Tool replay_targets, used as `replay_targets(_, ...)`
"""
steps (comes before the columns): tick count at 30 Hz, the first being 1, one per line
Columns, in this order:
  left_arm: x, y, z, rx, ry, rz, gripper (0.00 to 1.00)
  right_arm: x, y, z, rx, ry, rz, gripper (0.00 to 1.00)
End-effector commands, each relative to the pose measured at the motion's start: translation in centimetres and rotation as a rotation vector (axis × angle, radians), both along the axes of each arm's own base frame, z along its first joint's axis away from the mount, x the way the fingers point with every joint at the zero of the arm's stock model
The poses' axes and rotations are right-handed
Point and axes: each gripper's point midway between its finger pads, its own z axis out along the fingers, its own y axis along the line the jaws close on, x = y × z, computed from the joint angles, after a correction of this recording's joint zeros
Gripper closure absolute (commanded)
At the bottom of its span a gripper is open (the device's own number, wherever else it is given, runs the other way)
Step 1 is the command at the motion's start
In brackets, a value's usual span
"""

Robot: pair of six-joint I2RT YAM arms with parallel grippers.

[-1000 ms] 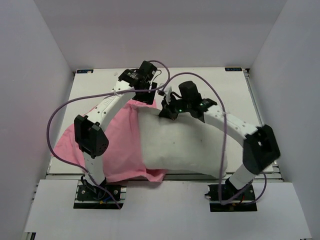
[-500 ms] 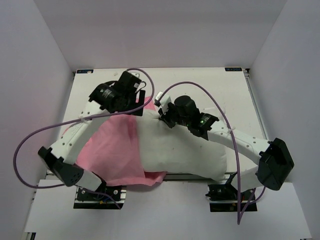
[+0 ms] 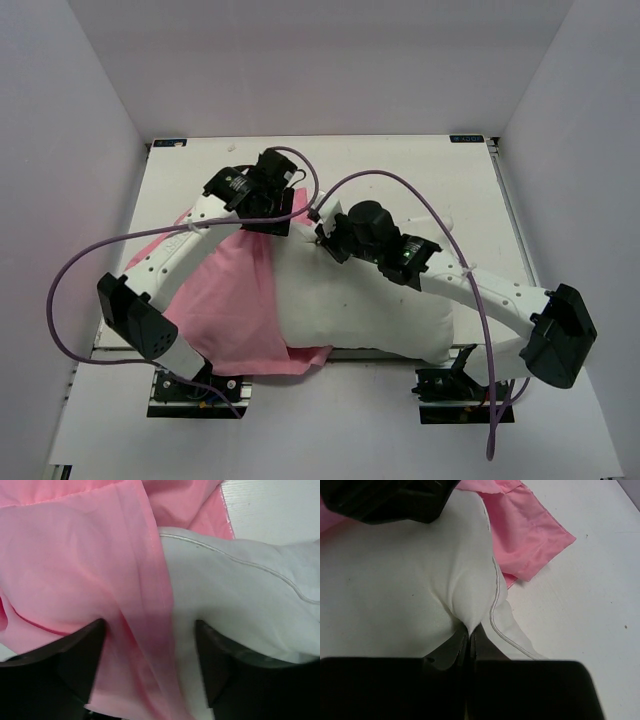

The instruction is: Put the pillow into the pillowcase

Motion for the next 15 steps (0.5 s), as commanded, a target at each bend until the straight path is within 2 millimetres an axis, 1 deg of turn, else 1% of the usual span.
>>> replay_targets(1,0.5,0.2,0.6,0.029,-0.008,0.001,0.23,-0.6,0.1,2.6,0.068,-0.045,-0.003,1.0)
replay_targets(3,0.2,0.7,0.1,0.056,0.012,0.011,0.36,-0.4,-0.2,2.7,0.068,-0.053,-0.016,1.0)
replay_targets(4,0.0,1.1,-0.1,0.067,0.015,0.018,0.48,-0.3,-0.3,2.9,0.072,-0.059,-0.022,1.0)
replay_targets(5,0.0,1.2,0.0,0.072,0.009,0.023,0.54,-0.3,-0.4,2.8,0.071,-0.06,-0.026,1.0)
replay_targets(6,0.2,1.3,0.3,0.072,-0.002,0.027,0.57,-0.3,-0.4,3.0,0.072,-0.063,-0.026,1.0)
replay_targets(7,0.4,1.2,0.9,0.06,-0.022,0.029,0.61,-0.3,-0.3,3.0,0.072,-0.063,-0.026,1.0)
replay_targets(8,0.7,1.0,1.3,0.052,-0.037,0.025,0.74,-0.2,-0.4,3.0,0.072,-0.064,-0.027,1.0)
replay_targets(9,1.0,0.8,1.9,0.04,-0.054,0.02,0.79,-0.2,-0.3,3.1,0.073,-0.065,-0.027,1.0)
replay_targets(10,1.8,0.1,2.9,0.016,-0.094,0.005,0.86,-0.1,-0.4,3.0,0.071,-0.068,-0.032,1.0)
replay_targets(11,2.3,-0.4,3.5,-0.002,-0.112,-0.013,0.93,0.3,-0.2,3.6,0.09,-0.09,-0.043,1.0)
replay_targets(12,3.0,-1.3,4.2,-0.033,-0.142,-0.033,0.93,0.7,-0.3,3.7,0.09,-0.107,-0.057,1.0)
replay_targets(13,3.7,-2.4,5.1,-0.061,-0.159,-0.075,0.95,1.2,-0.1,4.7,0.113,-0.134,-0.076,1.0)
replay_targets(14,4.3,-3.1,5.8,-0.078,-0.177,-0.096,0.96,1.8,-0.3,5.3,0.117,-0.155,-0.108,1.0)
replay_targets(15,4.9,-3.7,6.5,-0.092,-0.196,-0.111,1.0,2.2,-0.3,5.8,0.118,-0.181,-0.115,1.0)
